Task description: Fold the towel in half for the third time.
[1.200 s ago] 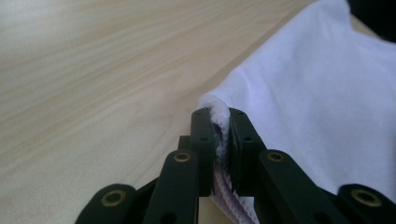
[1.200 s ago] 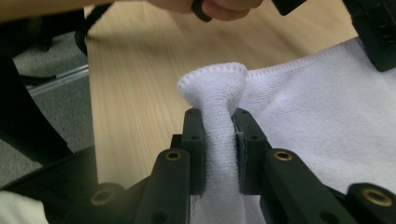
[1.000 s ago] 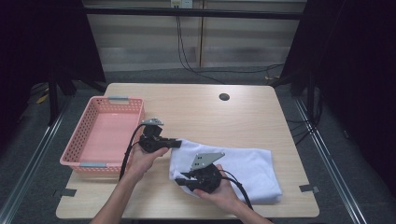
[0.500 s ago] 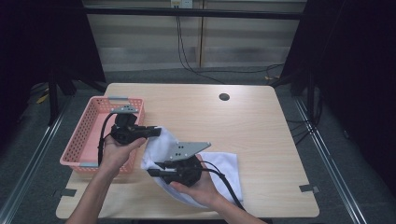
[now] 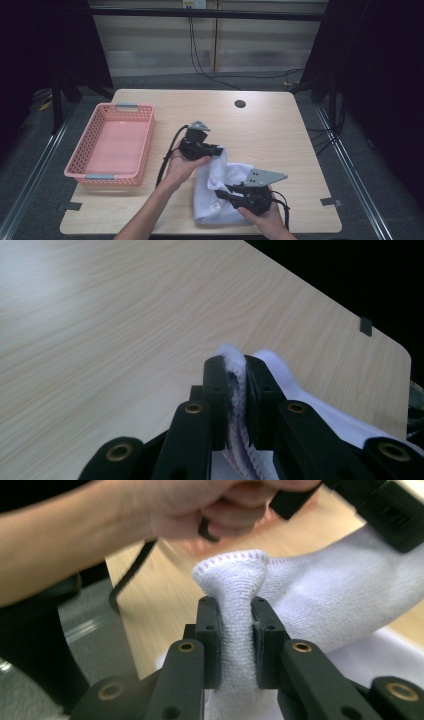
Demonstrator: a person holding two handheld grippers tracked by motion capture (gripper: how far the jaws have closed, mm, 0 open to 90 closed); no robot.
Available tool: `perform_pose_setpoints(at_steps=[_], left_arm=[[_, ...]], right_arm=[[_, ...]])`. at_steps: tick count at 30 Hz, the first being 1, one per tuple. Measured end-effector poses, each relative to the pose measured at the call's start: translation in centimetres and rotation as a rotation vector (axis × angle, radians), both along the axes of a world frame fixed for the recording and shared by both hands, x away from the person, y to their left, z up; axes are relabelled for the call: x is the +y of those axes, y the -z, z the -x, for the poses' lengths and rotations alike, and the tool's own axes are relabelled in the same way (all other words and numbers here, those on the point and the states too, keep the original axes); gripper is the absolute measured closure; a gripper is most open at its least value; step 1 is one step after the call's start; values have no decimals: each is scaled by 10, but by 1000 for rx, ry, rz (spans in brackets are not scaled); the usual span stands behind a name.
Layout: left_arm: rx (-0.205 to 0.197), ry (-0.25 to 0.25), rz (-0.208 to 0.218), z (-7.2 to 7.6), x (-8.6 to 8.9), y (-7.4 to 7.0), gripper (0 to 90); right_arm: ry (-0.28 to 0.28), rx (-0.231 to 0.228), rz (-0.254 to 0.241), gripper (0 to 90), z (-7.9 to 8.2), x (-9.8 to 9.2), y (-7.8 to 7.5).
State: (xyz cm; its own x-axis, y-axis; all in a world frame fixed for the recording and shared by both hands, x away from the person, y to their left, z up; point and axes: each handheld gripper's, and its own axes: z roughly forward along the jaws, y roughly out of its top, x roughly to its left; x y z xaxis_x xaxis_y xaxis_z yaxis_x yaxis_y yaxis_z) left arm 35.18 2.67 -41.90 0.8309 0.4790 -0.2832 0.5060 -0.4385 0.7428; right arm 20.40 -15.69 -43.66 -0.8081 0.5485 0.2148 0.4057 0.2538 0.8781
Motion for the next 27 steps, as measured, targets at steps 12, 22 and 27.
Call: perform_pose_setpoints(at_steps=[12,22,27], left_arm=[[48,76,11,4,-62,41,633],[-27,19,76,8,-28,7,461],[-25,6,22,20,4,13,471]], right_arm=[[99,127,124,523,23,-64,30],[227,63,121,352,-4,-83,1],[276,58,135,296,-58,-71,-6]])
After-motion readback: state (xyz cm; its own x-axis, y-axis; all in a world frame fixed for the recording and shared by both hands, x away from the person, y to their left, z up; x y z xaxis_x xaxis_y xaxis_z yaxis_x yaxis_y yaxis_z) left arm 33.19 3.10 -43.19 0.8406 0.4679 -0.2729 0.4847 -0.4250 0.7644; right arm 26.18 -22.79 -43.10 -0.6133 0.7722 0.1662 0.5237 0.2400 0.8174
